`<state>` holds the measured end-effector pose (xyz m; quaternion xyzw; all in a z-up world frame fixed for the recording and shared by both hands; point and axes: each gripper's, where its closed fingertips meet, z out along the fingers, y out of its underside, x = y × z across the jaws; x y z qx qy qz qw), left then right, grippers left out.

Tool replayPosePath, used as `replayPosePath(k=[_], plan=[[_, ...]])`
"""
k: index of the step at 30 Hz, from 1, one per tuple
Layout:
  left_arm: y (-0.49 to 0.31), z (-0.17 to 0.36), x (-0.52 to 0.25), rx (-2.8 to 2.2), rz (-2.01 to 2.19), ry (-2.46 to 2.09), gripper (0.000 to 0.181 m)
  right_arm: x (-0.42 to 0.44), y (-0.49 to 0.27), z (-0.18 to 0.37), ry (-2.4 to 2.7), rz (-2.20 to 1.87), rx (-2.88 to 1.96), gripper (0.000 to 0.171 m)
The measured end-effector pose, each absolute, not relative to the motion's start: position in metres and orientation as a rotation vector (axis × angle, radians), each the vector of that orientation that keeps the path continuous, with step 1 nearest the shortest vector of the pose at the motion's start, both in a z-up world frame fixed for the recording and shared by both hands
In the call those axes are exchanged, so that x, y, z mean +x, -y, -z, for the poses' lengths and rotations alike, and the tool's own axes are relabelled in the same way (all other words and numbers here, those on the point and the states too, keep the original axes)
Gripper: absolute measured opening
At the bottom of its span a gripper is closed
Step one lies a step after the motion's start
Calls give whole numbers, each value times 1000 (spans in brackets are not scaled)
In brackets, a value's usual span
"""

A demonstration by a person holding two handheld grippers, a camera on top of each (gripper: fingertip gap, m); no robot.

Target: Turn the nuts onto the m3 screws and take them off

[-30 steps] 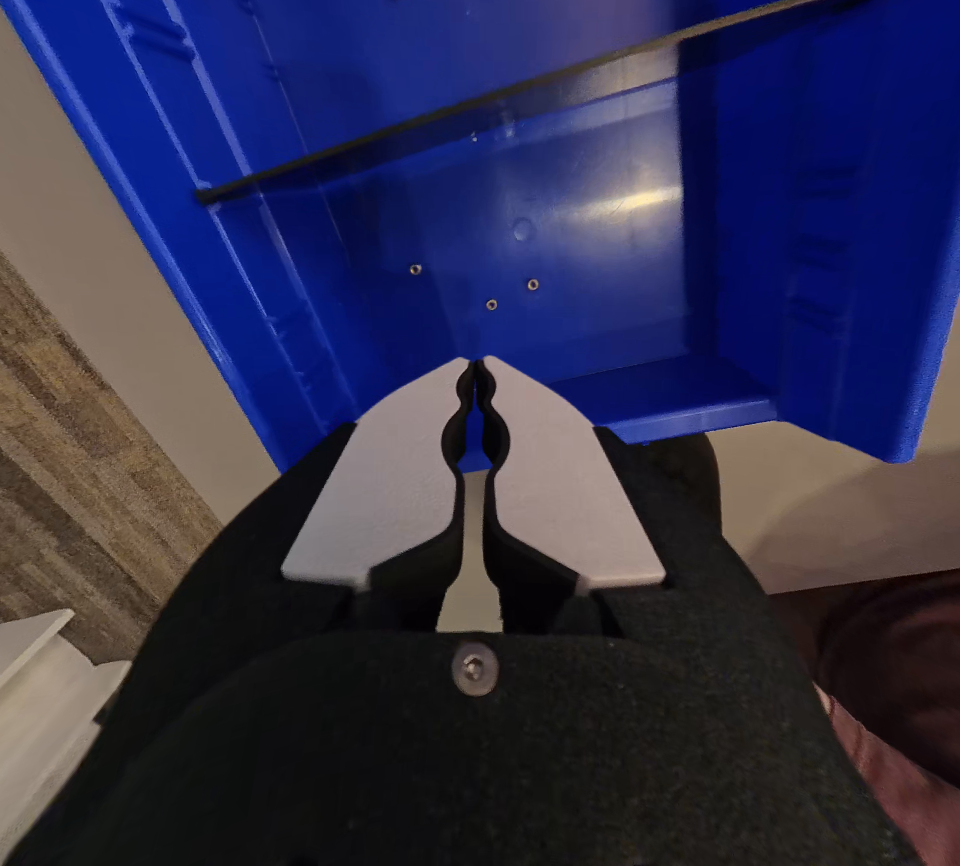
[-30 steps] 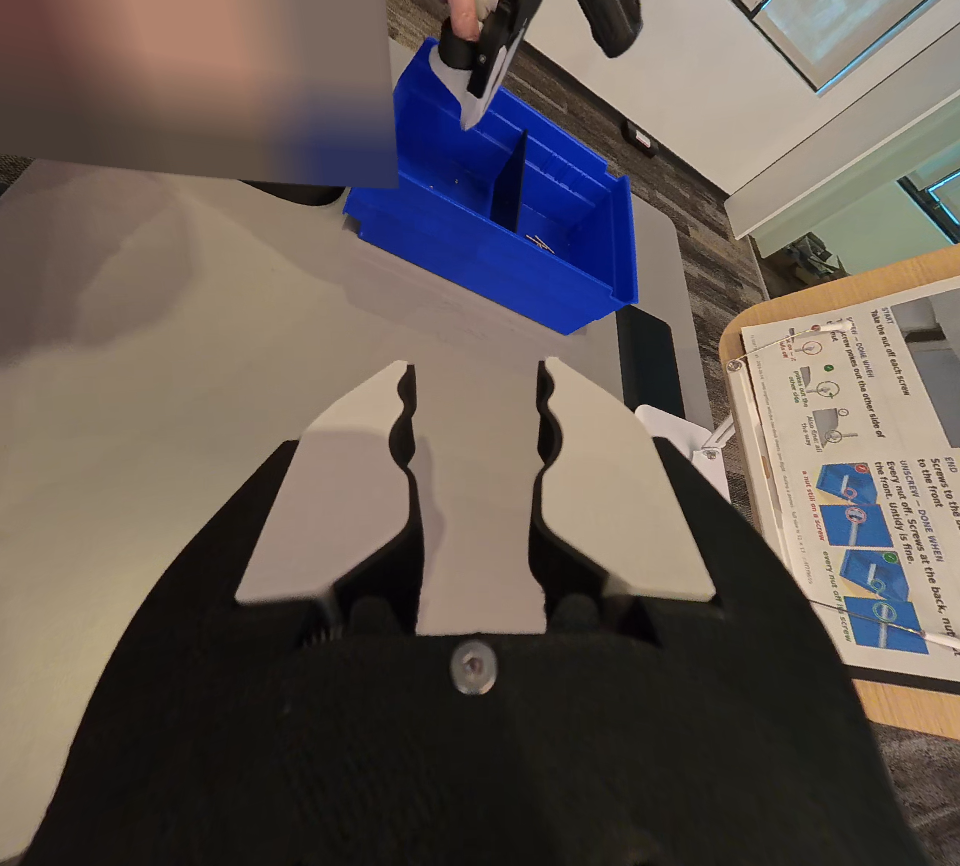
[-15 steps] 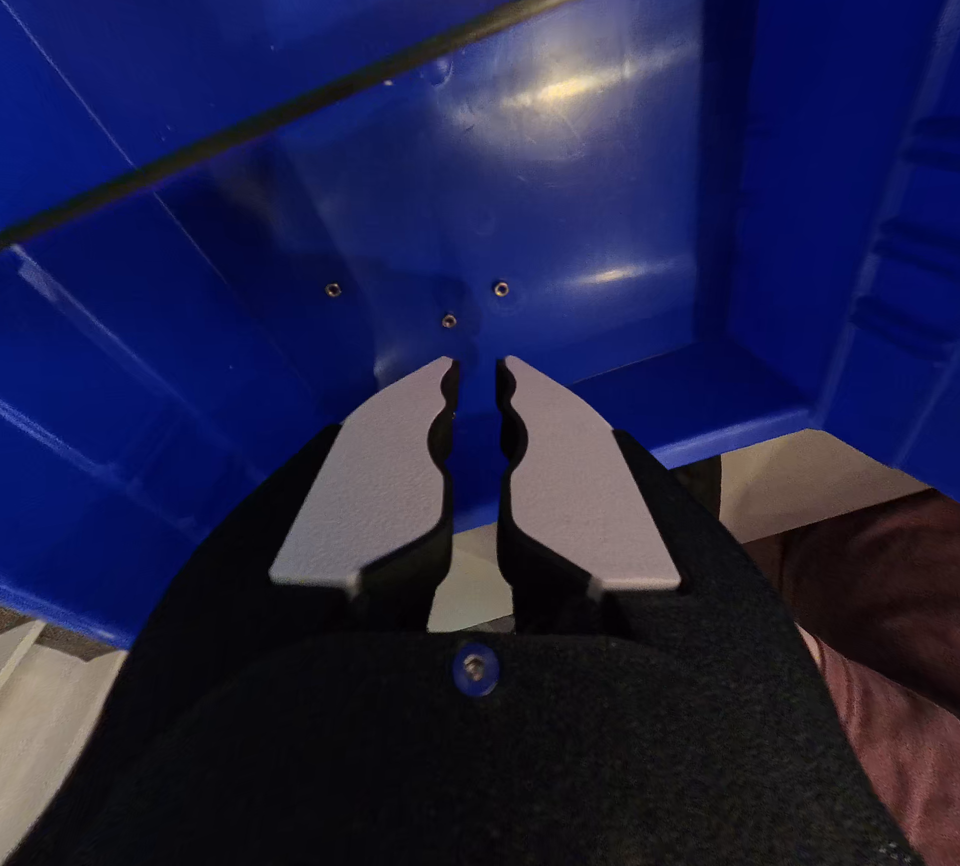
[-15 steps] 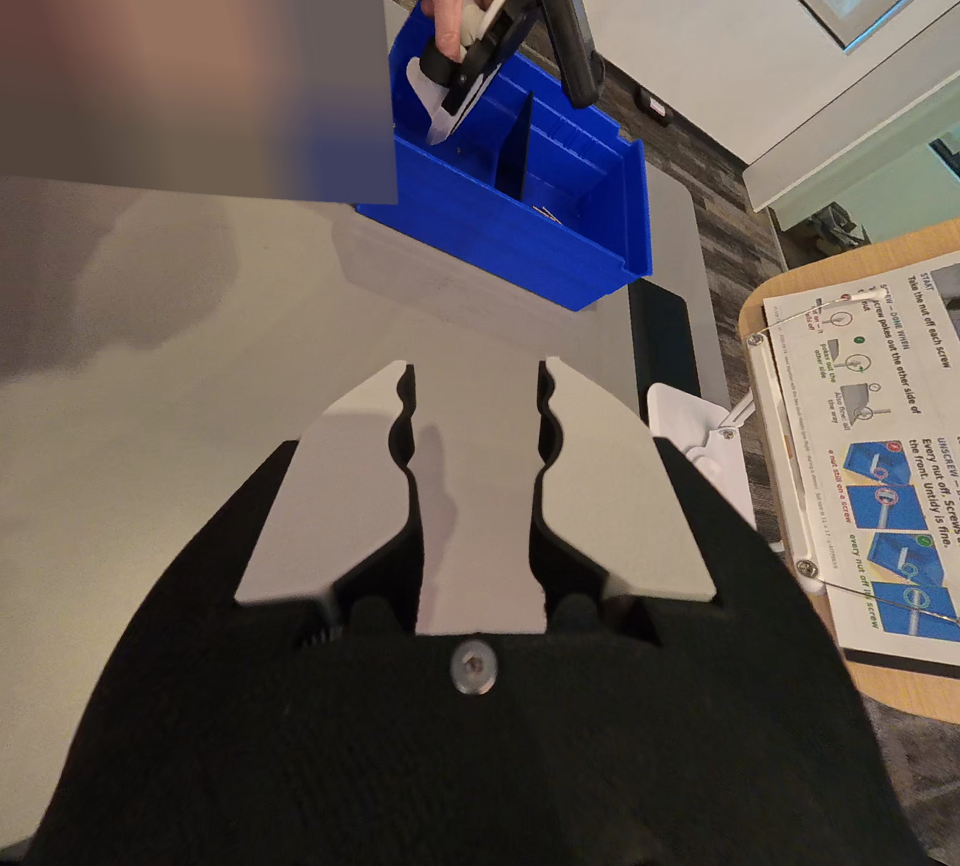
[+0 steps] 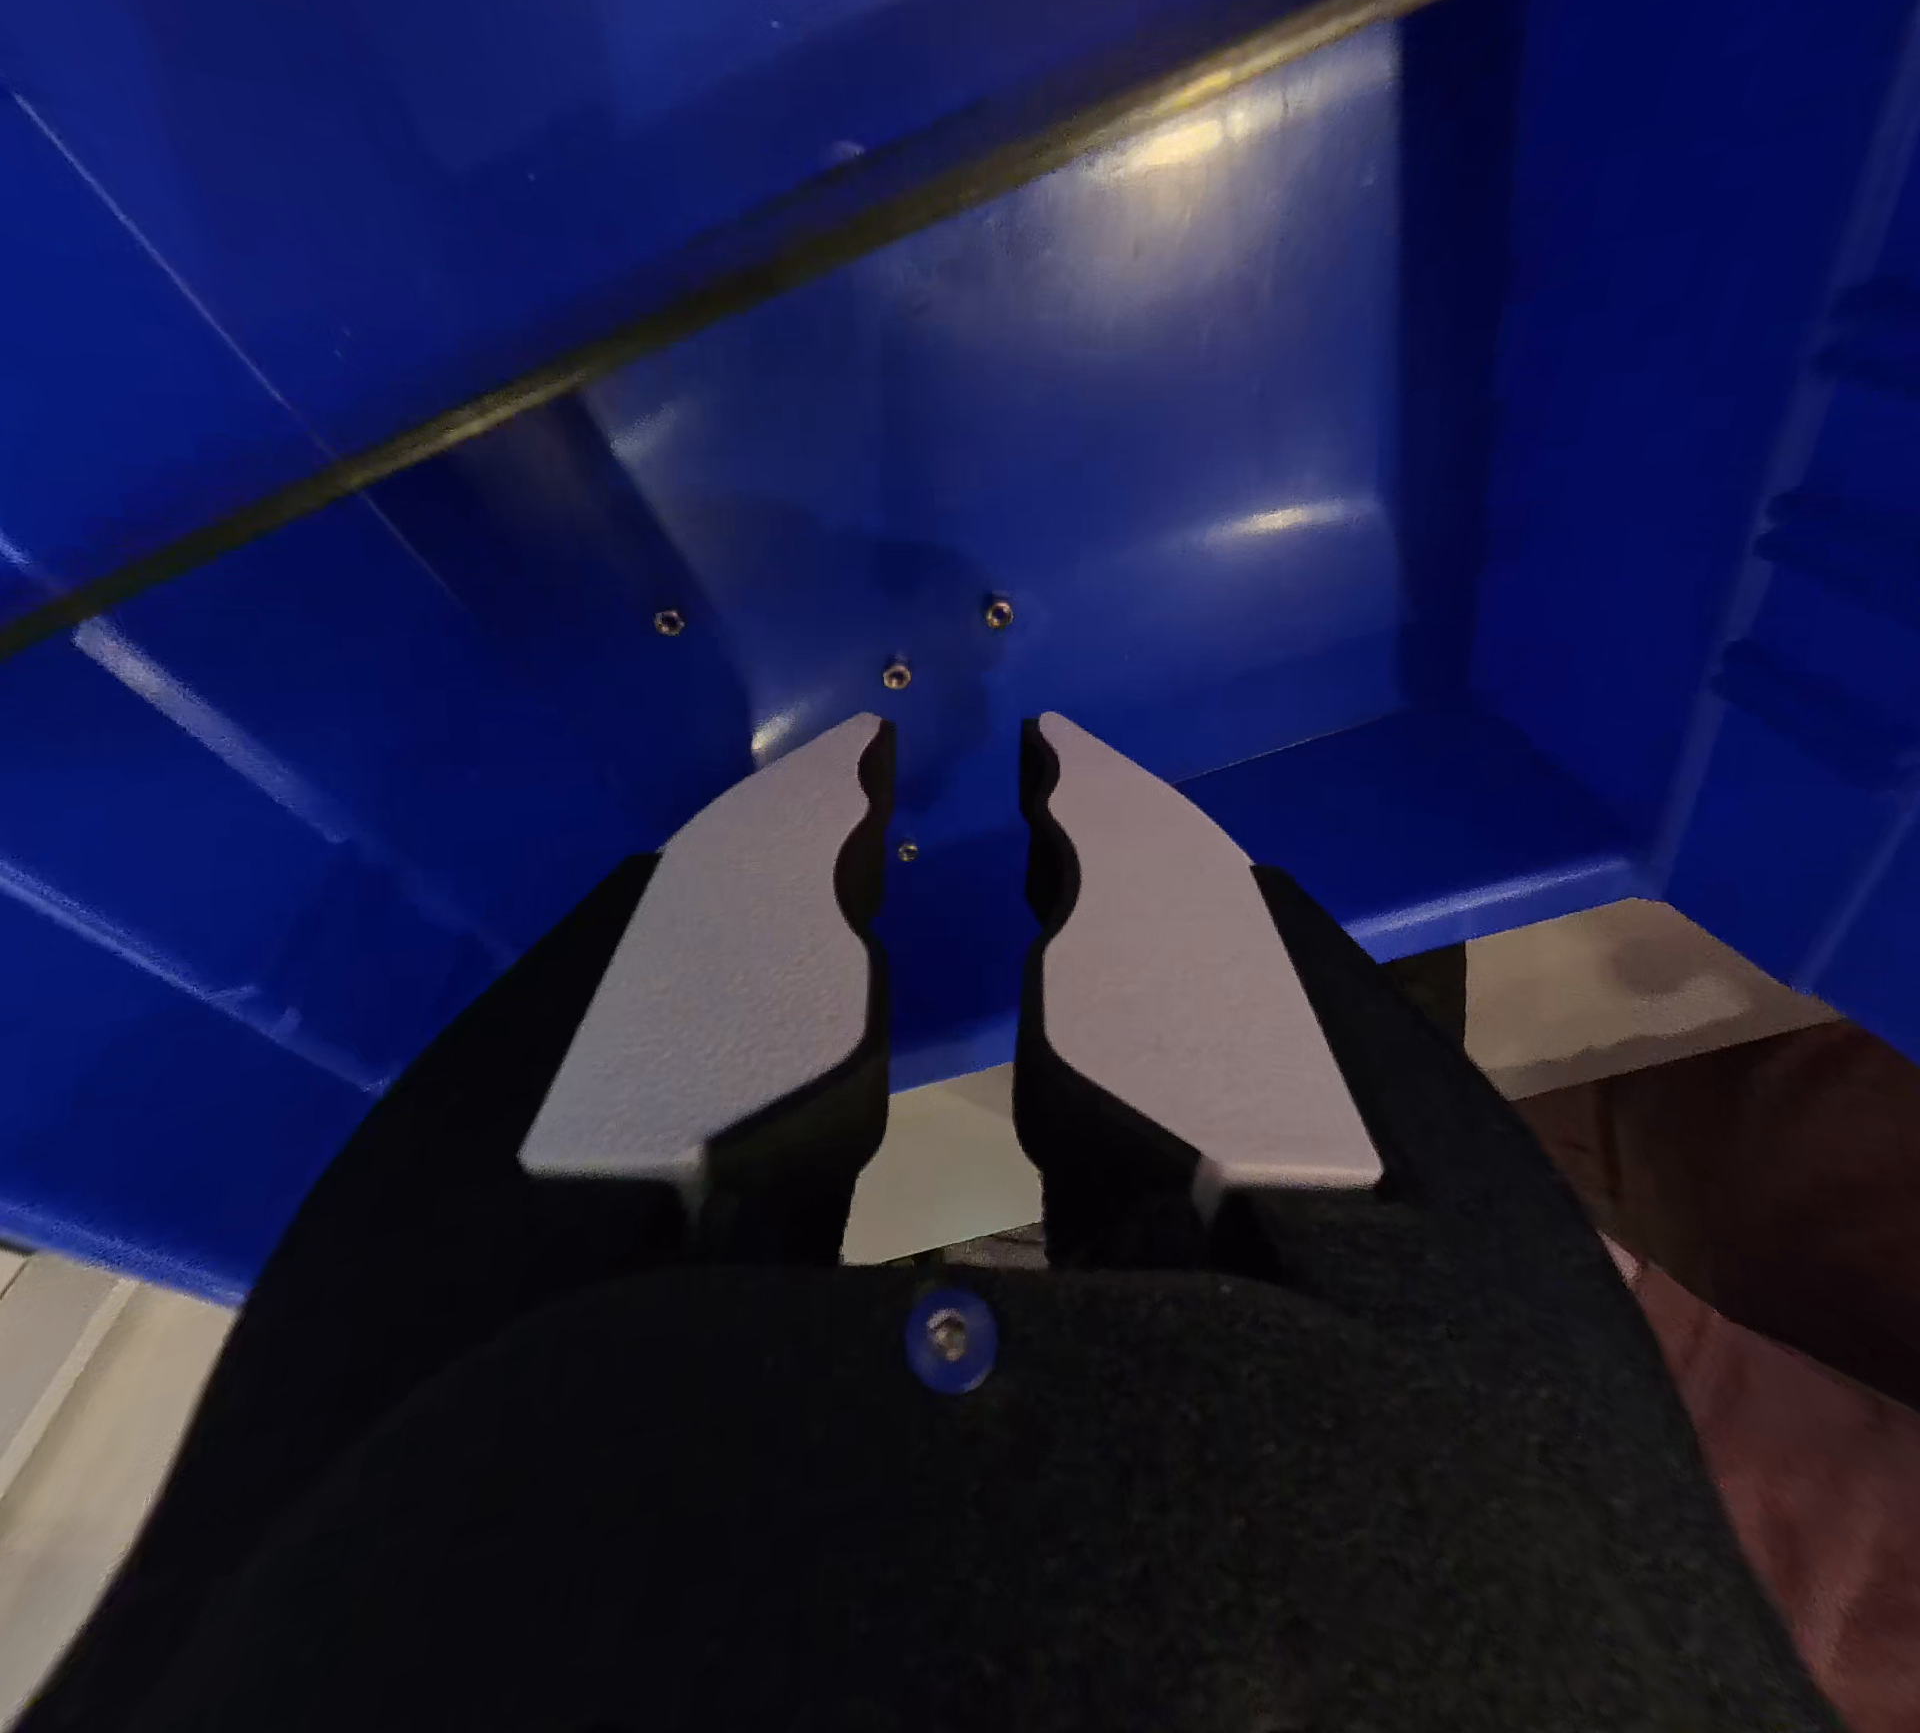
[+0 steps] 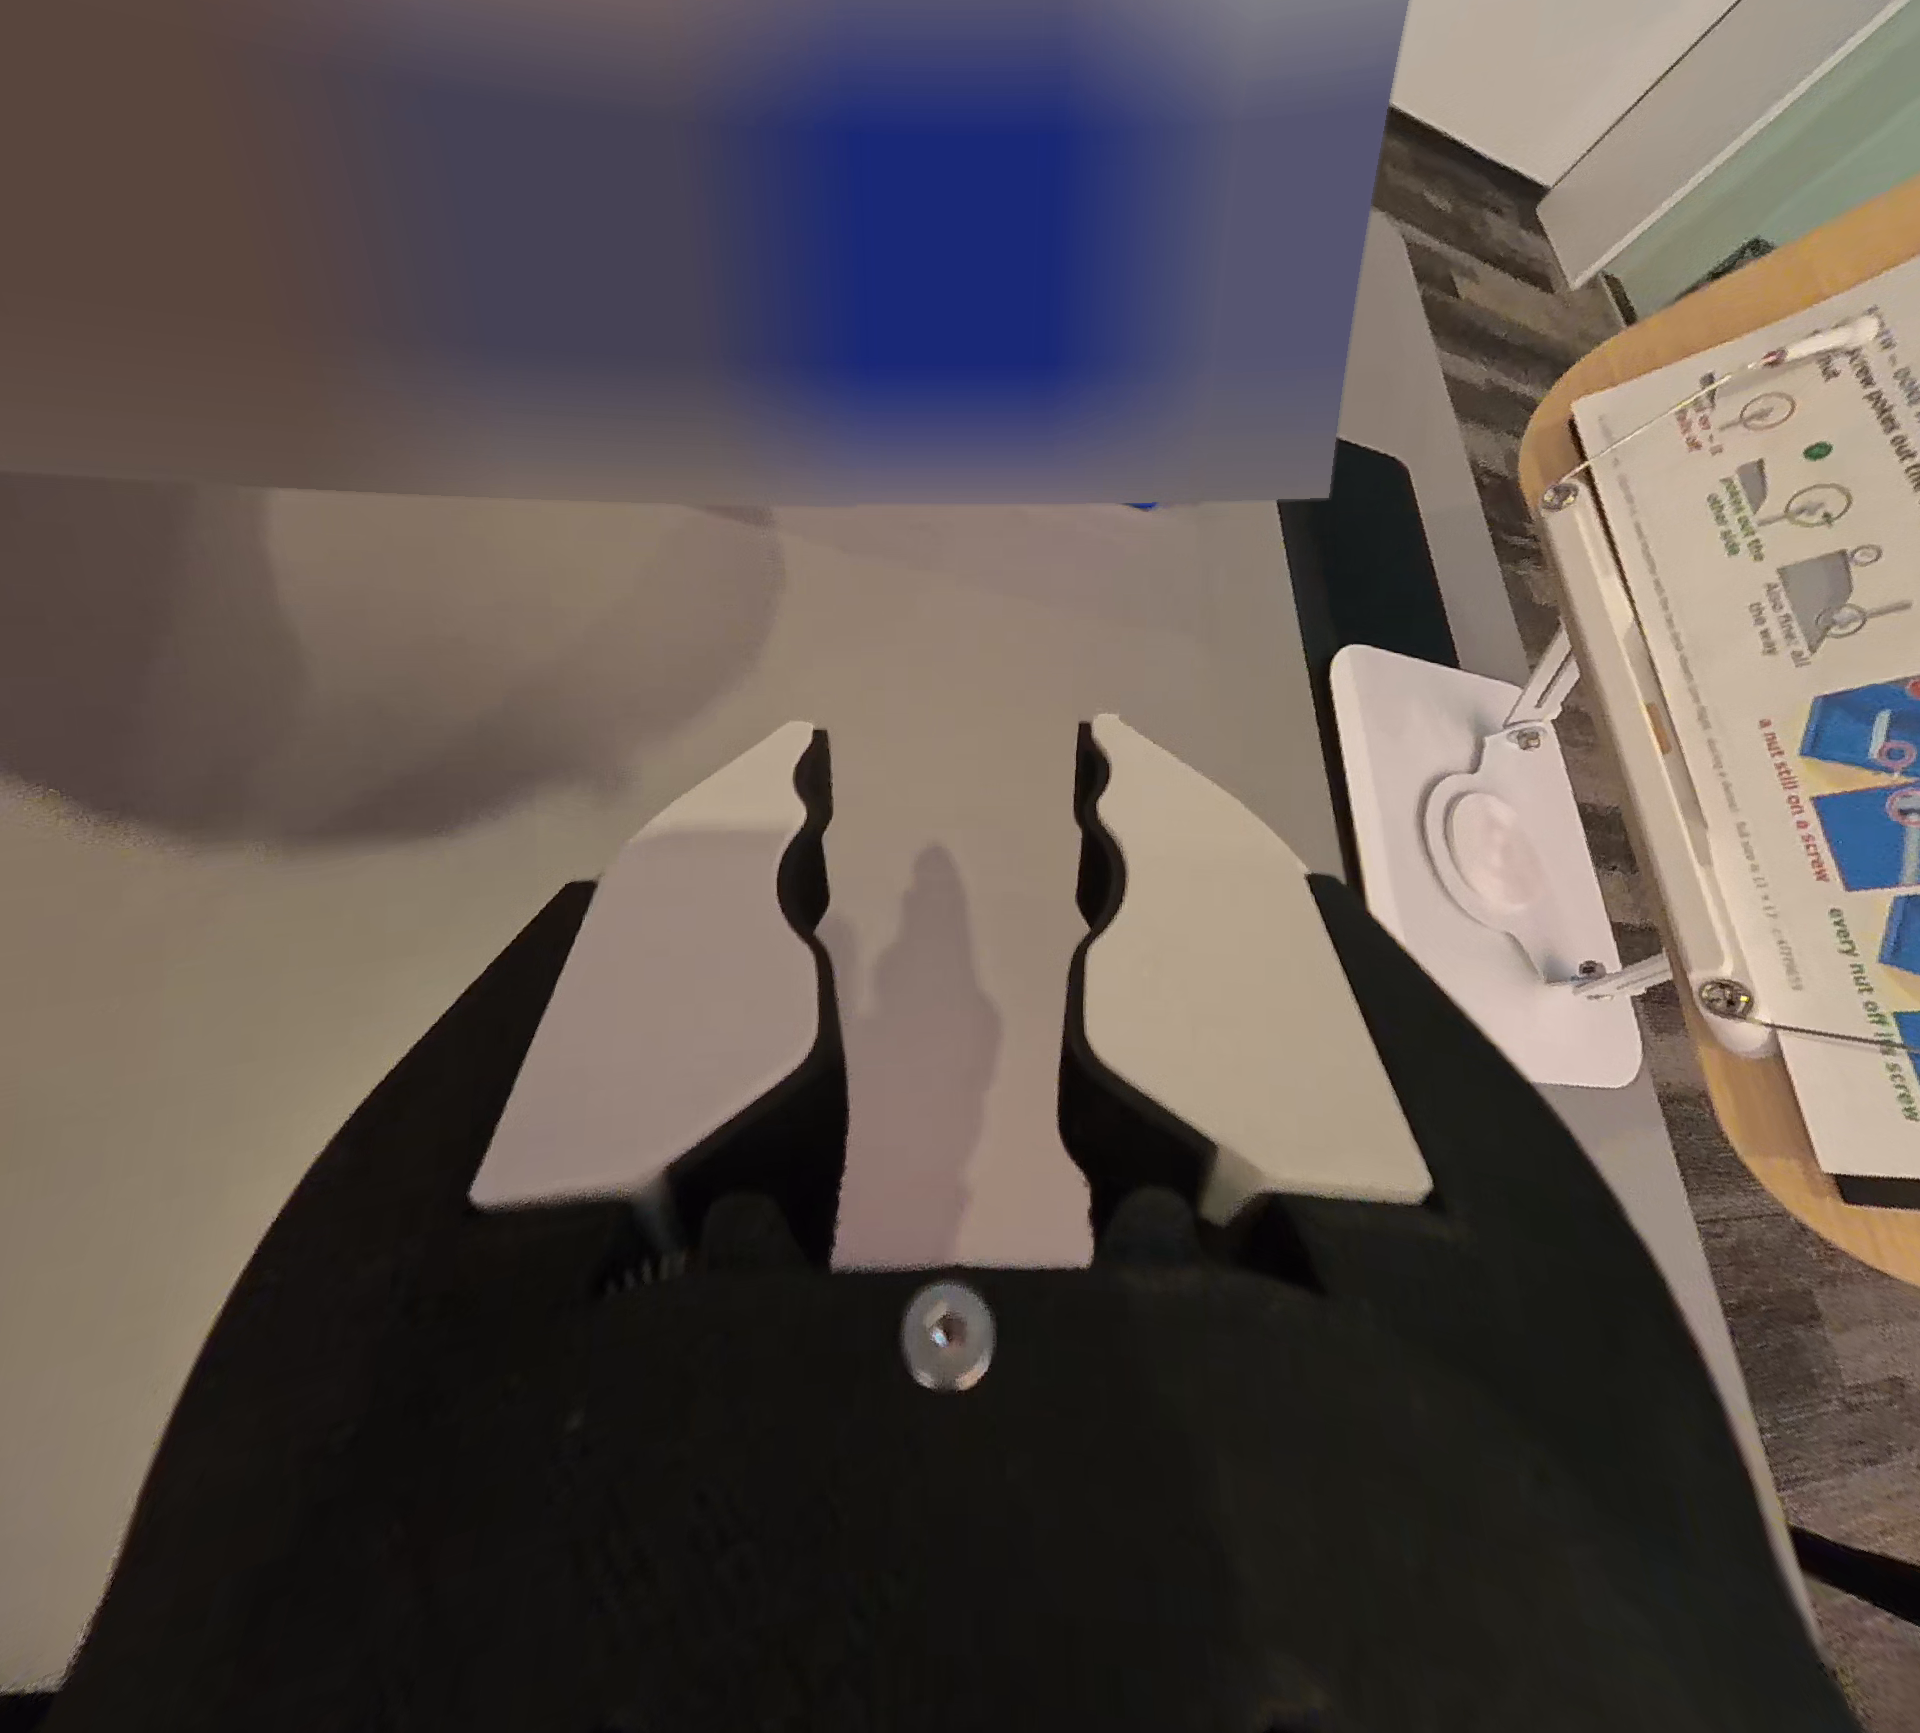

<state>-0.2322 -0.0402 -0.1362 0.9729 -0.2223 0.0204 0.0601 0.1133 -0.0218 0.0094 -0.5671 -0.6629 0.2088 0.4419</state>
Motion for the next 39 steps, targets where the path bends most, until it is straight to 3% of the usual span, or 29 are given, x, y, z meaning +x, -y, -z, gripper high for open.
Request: replayPosePath(k=[8,39], plan=[[38,148,-244,2888,13,712,25,108,20,0,1659,-537,-1423,46],[44,159,-248,2857,37,835,7,110,35,-20,1675,-521,-1356,46]])
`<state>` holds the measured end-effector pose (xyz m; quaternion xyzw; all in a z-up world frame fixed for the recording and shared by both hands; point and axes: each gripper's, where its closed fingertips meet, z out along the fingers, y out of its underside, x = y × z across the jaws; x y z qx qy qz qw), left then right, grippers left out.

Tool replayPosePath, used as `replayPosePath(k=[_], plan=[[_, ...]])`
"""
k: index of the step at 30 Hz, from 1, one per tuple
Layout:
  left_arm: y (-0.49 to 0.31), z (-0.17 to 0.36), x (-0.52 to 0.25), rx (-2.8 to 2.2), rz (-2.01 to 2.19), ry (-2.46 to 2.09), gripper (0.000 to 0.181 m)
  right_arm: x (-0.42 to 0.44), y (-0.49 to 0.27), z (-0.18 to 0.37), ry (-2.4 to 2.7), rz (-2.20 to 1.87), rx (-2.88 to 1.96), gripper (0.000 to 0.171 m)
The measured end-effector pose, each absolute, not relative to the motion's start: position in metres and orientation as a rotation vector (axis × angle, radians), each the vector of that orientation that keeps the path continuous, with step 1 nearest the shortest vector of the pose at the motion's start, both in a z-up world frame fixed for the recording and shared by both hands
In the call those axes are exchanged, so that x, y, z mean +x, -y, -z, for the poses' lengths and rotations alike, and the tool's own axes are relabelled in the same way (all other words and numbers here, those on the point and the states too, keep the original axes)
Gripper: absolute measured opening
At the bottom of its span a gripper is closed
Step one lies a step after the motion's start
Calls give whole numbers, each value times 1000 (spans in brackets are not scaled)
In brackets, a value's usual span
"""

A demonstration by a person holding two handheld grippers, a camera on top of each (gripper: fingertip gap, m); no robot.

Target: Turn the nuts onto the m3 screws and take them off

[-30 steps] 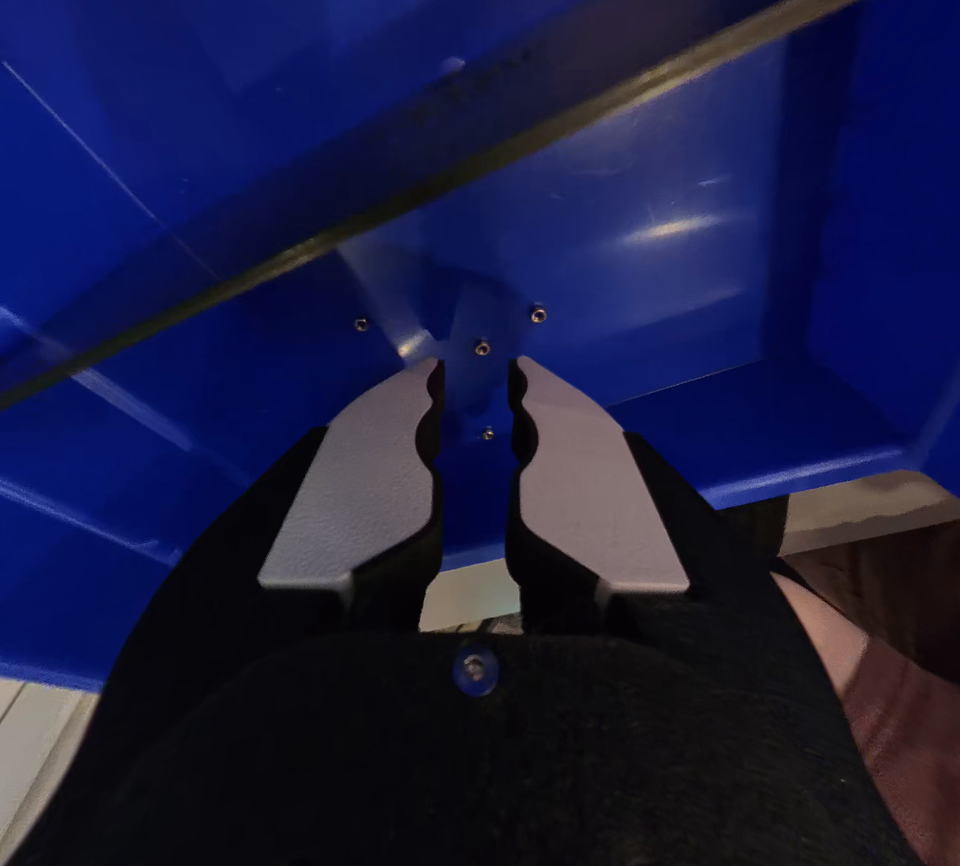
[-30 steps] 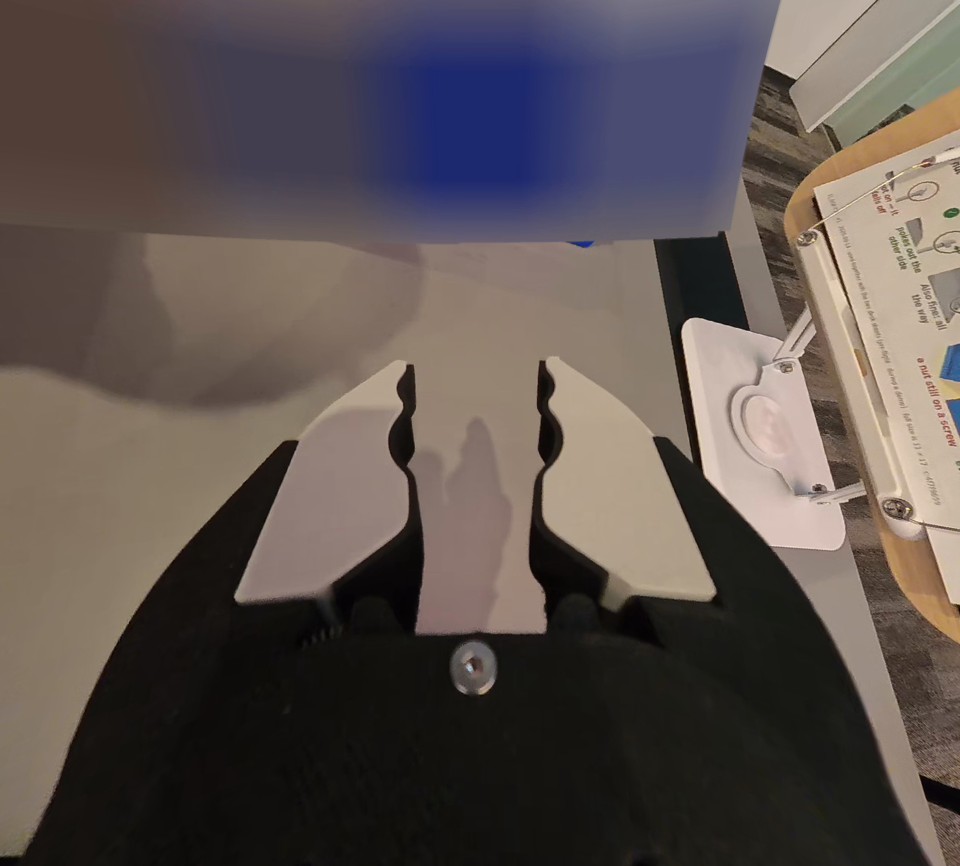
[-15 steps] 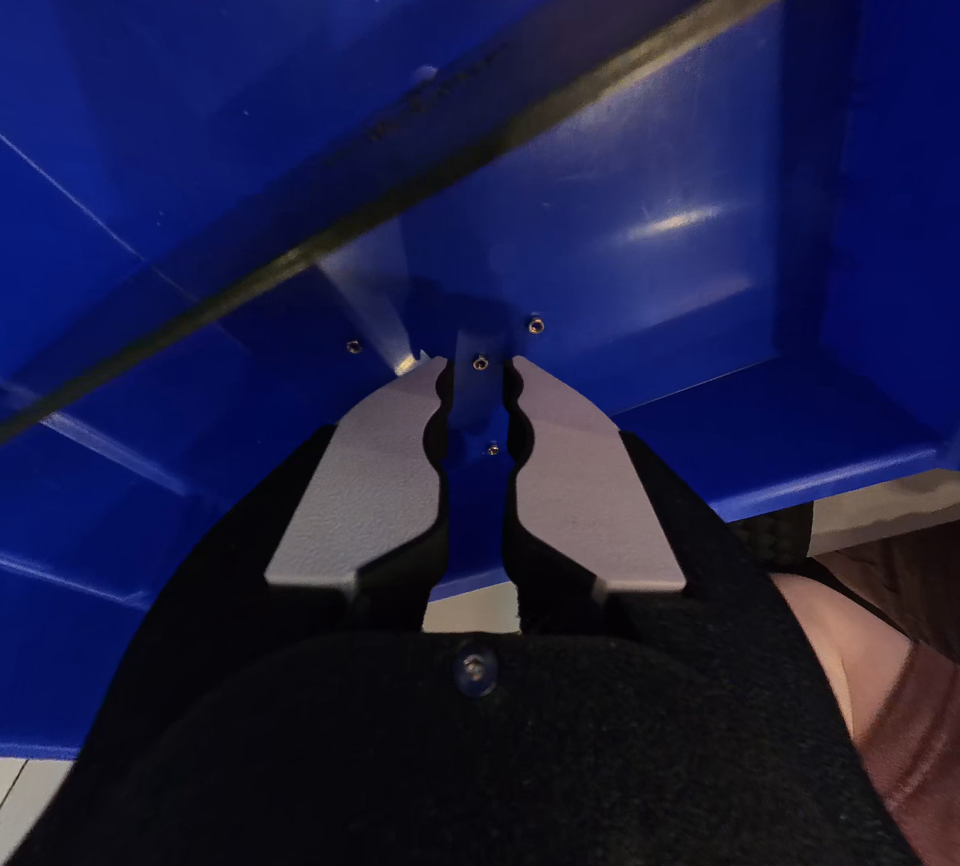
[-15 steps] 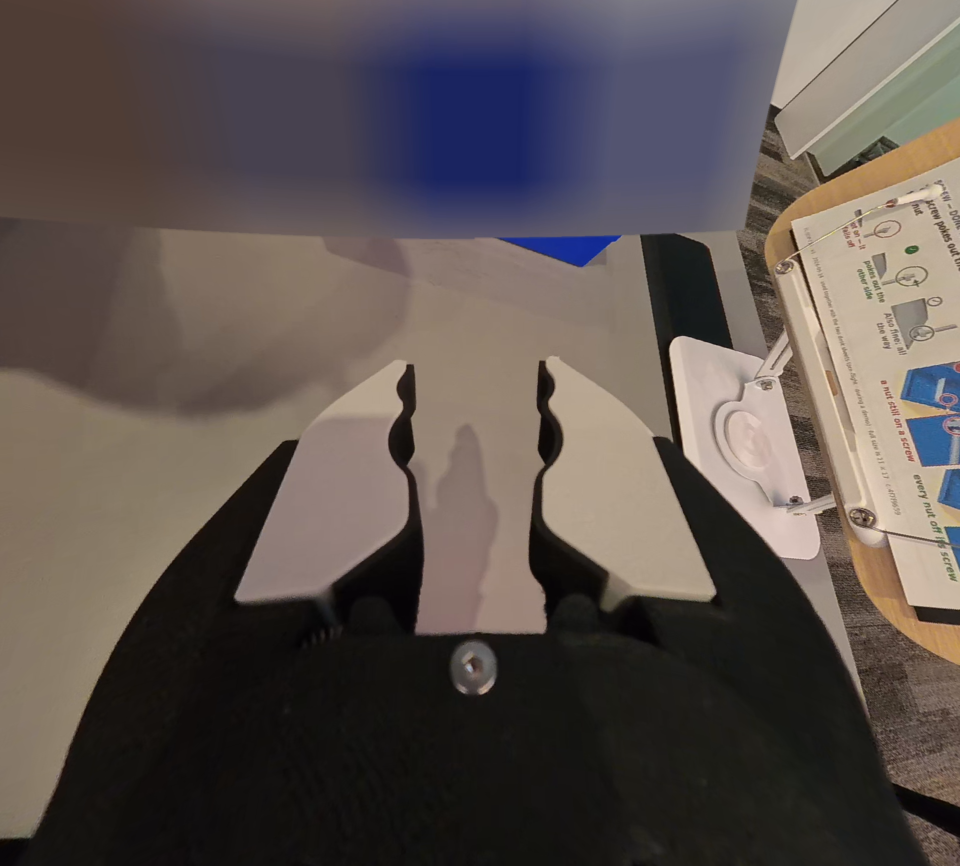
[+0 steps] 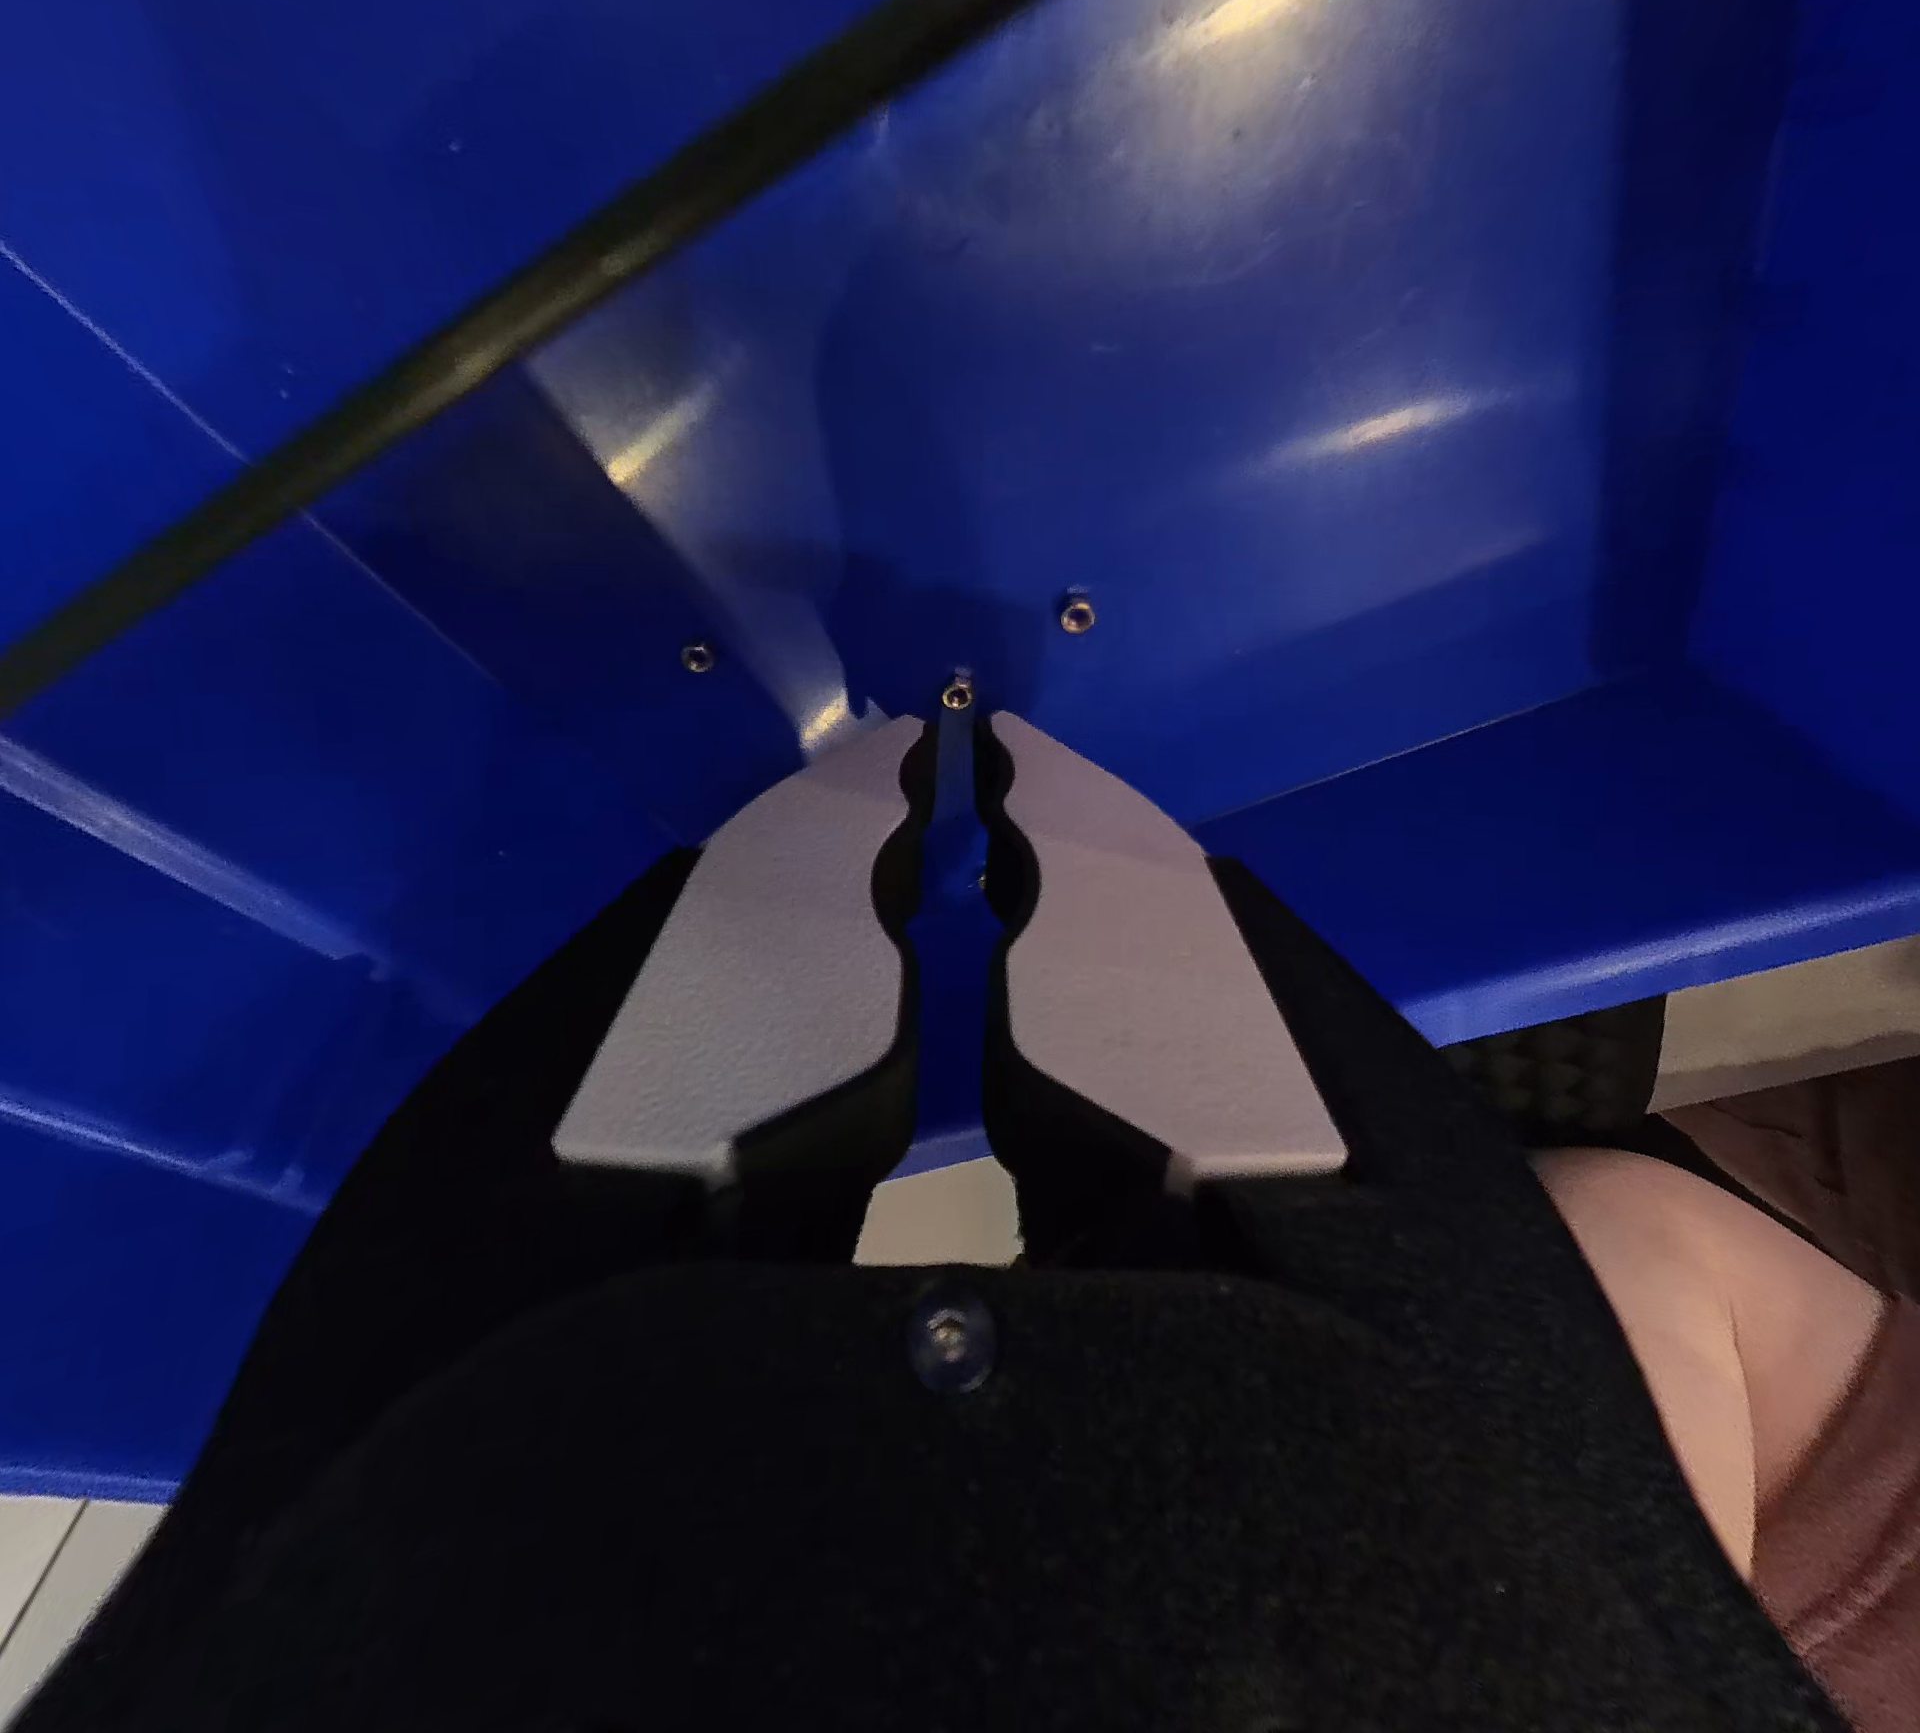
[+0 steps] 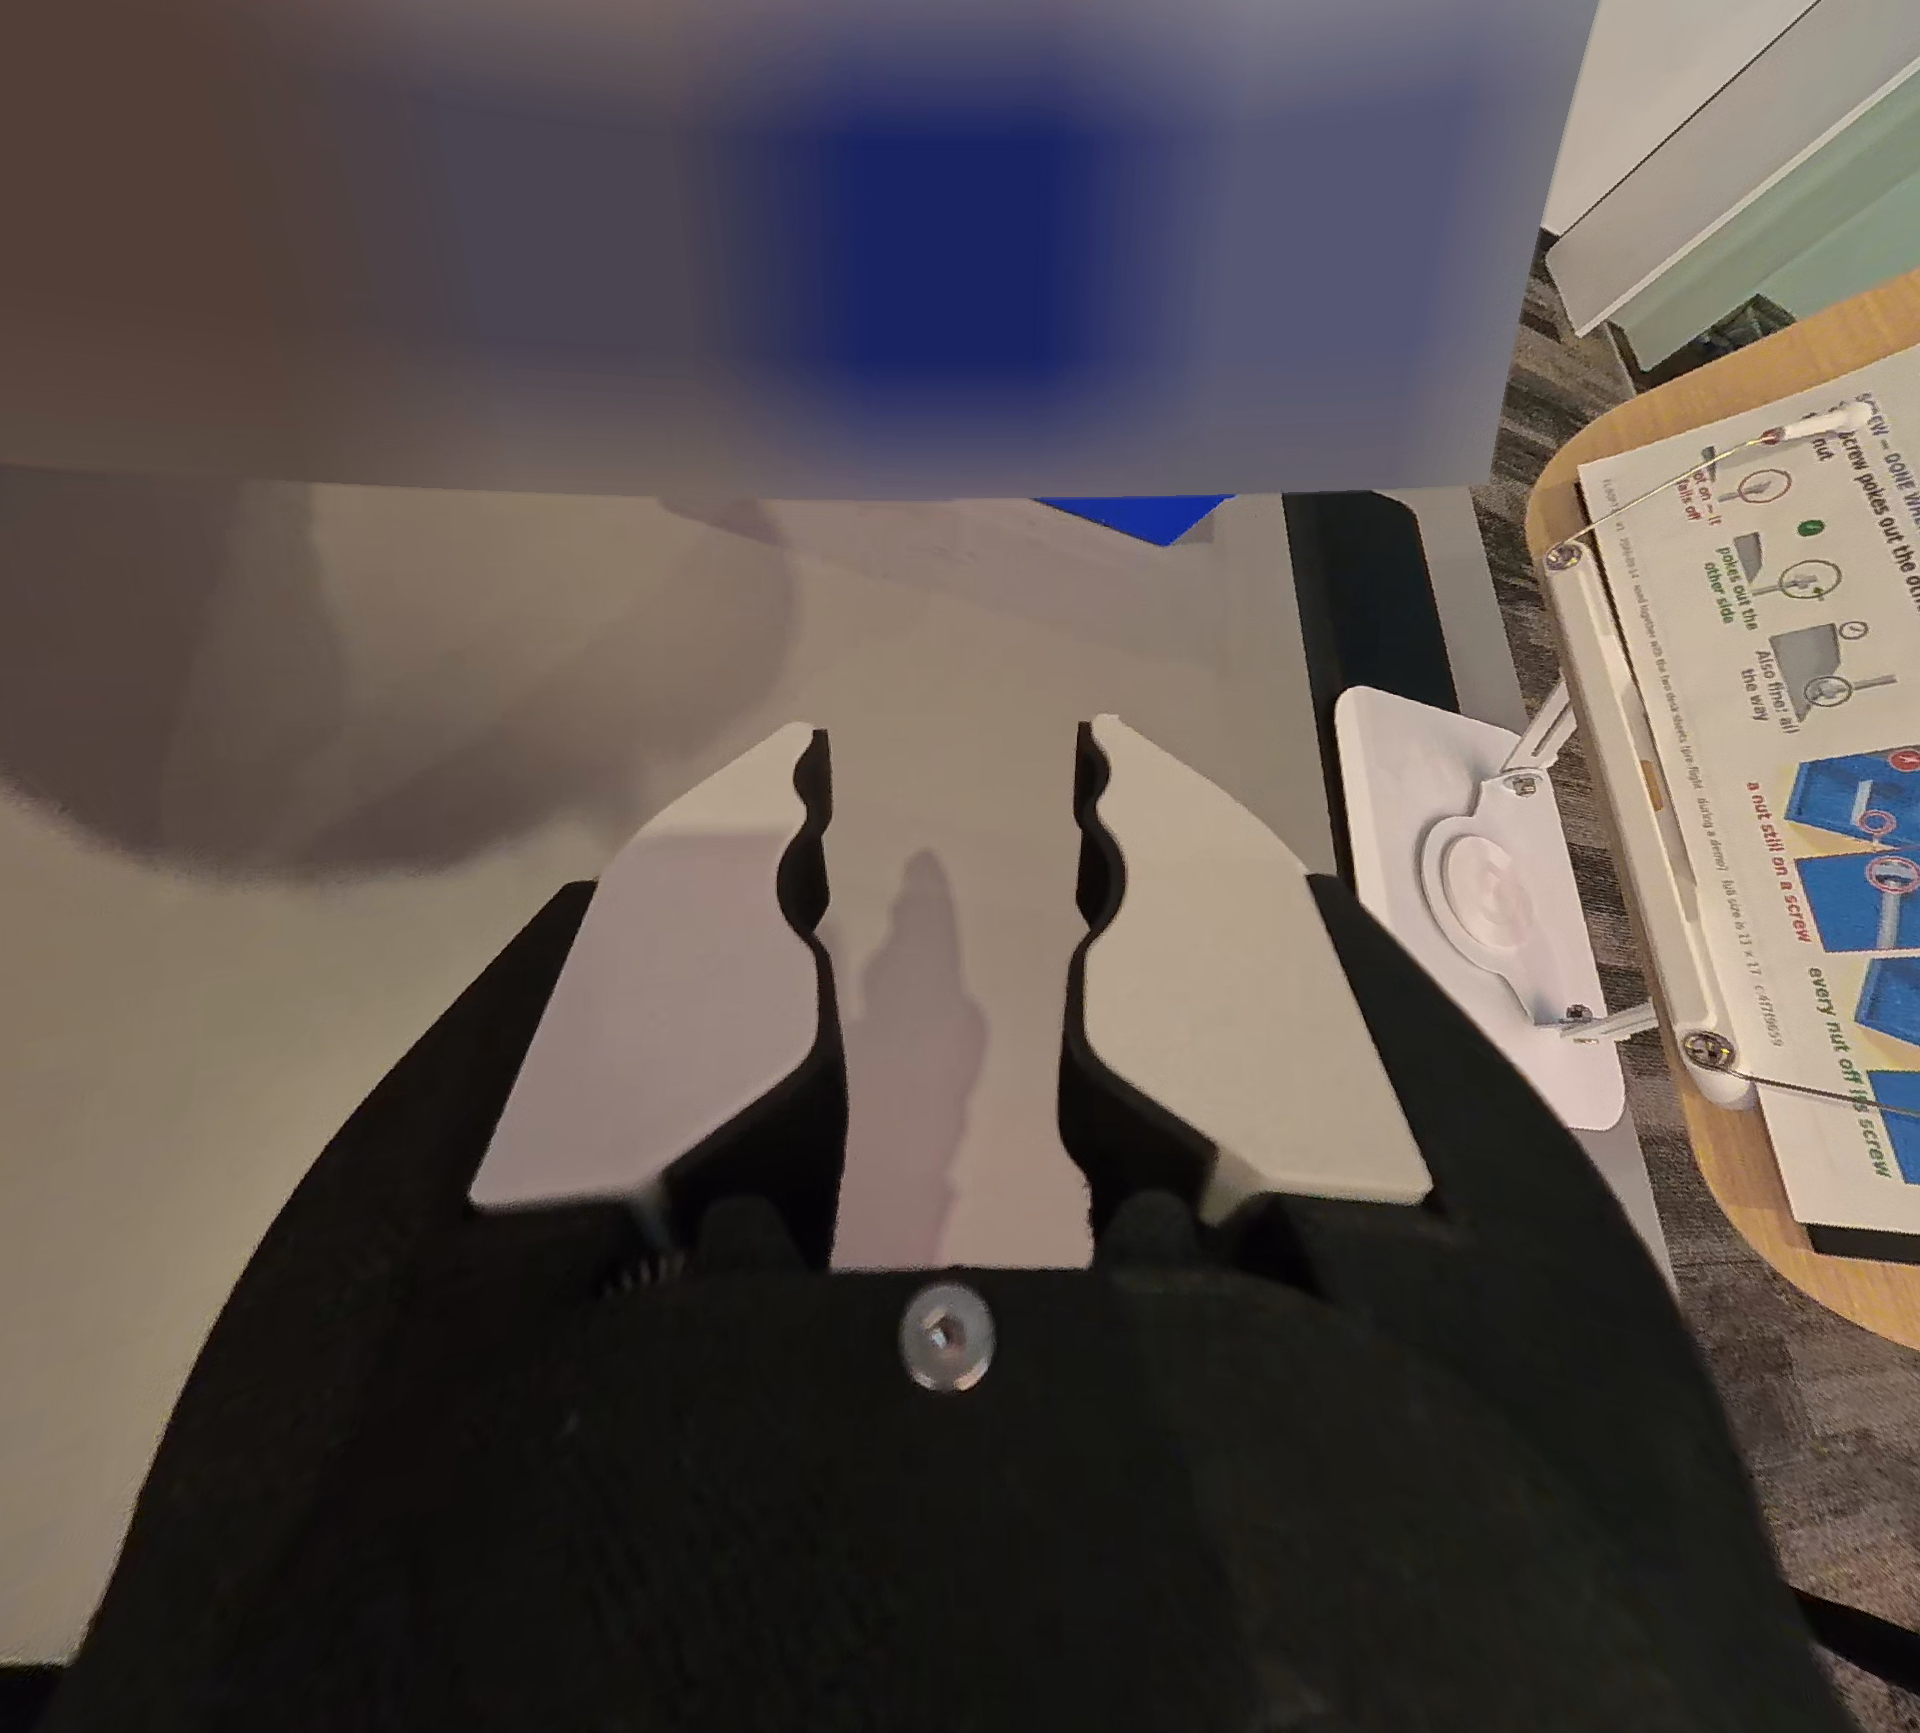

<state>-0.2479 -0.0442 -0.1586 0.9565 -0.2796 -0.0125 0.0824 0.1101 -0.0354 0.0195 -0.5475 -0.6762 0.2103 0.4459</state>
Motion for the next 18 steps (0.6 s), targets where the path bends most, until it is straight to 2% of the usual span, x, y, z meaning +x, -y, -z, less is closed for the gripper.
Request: replayPosePath(k=[12,18], plan=[[40,157,-250,2847,136,1027,24,113,34,-18,1678,-531,-1369,46],[39,158,-243,2844,66,1117,16,114,34,-17,1682,-533,-1374,46]])
